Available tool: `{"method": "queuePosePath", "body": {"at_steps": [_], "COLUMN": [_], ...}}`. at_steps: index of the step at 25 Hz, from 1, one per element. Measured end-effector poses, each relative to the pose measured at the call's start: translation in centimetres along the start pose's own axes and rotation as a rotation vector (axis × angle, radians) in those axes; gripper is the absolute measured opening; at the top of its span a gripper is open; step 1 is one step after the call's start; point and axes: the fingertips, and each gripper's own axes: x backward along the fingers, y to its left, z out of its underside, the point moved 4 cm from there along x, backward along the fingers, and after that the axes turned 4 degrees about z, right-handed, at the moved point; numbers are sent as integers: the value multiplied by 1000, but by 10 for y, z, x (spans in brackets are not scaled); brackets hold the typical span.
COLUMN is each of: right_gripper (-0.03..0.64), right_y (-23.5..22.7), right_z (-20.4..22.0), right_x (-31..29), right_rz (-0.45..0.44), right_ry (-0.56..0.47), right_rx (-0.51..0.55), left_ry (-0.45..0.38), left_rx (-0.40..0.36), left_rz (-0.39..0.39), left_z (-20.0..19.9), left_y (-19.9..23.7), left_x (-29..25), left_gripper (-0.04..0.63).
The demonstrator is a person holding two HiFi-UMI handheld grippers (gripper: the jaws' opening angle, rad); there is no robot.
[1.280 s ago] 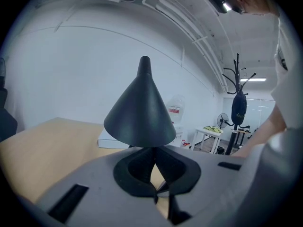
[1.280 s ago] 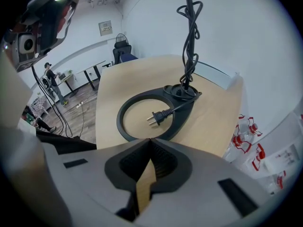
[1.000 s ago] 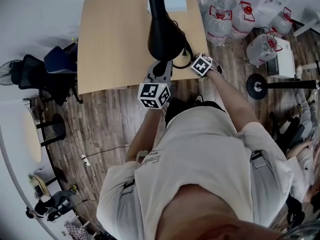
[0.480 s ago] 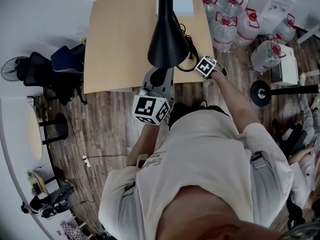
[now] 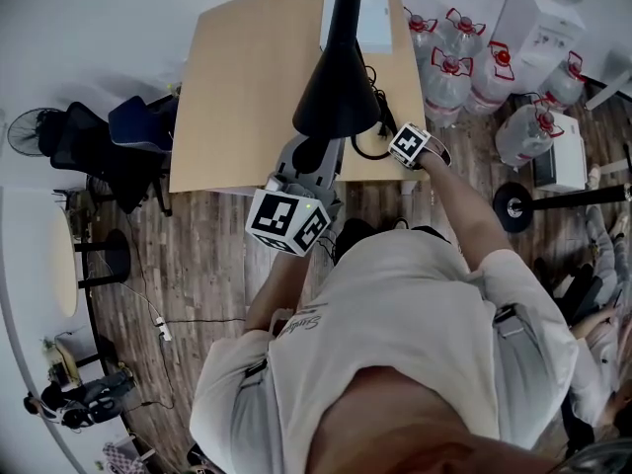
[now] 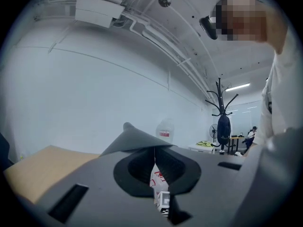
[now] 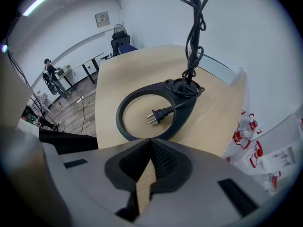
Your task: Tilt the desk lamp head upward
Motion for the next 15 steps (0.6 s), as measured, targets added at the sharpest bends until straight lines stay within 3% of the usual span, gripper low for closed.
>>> {"method": "queuePosePath", "body": {"at_steps": [15], "right_gripper": [-5], "right_y": [-1], "right_z": [-1], "right_x": [0], "right_rz": [-38], "right_ry": [60], "right_rx": [6], "left_ry": [-80], "left_rx": [-11], "left_rz": [49], "left_z": [-65], "left_y": [1], "left_x": [-10], "left_gripper": [15]}}
